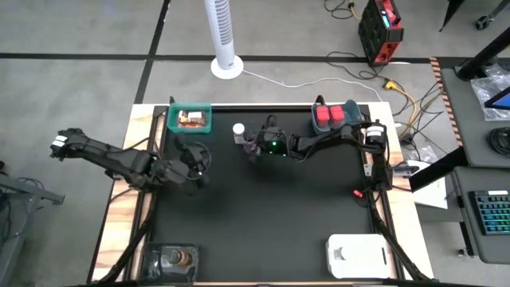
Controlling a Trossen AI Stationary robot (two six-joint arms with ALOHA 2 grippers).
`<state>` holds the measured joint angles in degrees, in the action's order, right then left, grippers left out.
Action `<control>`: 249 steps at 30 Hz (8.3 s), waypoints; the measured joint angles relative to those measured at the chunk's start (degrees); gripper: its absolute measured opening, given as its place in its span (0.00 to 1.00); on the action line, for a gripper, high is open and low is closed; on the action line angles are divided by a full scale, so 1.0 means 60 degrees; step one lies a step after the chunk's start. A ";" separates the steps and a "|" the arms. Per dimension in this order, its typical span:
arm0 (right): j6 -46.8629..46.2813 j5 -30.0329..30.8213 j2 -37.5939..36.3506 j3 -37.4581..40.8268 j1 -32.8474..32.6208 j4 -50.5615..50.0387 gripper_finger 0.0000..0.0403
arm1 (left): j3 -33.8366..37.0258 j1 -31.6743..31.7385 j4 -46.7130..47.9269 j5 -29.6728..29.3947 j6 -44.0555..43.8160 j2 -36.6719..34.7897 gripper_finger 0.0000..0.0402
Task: Sort spices by type
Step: Put the black seasoning bottle into the black bin
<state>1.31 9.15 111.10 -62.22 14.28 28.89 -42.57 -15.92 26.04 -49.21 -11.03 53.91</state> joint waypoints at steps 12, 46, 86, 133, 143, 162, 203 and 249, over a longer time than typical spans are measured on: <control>0.0035 0.0496 0.0023 -0.0025 0.0002 0.0131 0.67 | 0.0000 0.0000 0.0026 -0.0237 0.0004 0.0004 0.18; 0.0548 0.2815 -0.4118 0.2558 -0.4475 -0.0717 0.49 | 0.0000 -0.0287 -0.4969 0.3041 -0.0027 0.3872 0.60; 0.1694 0.4504 -0.3810 0.2827 -0.6925 0.1505 0.67 | -0.1446 -0.0725 -0.8928 0.4048 0.1497 0.7774 0.36; 0.2129 0.3909 -0.2178 0.1810 -0.6750 0.2904 0.36 | -0.0455 -0.1586 -1.1962 0.2786 0.2307 0.7691 0.65; 0.2388 0.5513 -0.3153 0.1807 -0.7189 0.0680 0.34 | -0.0459 -0.1844 -1.0695 0.2452 0.2570 0.7067 0.78; 0.1455 0.6834 -0.3489 0.1810 -0.7588 -0.1662 0.34 | -0.1287 -0.1526 -1.1439 0.3333 0.4581 0.6983 0.78; 0.0409 0.6765 -0.3995 0.1814 -0.7918 -0.2192 0.87 | -0.2127 -0.2459 -1.0190 0.0593 0.4283 0.7223 0.48; -0.1367 0.6408 -0.4108 0.2040 -0.7708 -0.3167 0.89 | -0.9851 -0.9405 0.6900 -0.2923 -1.0684 0.8463 0.48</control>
<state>-6.89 47.59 86.46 -49.98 -31.97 9.89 -101.67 -72.35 67.44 -66.75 -75.13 104.68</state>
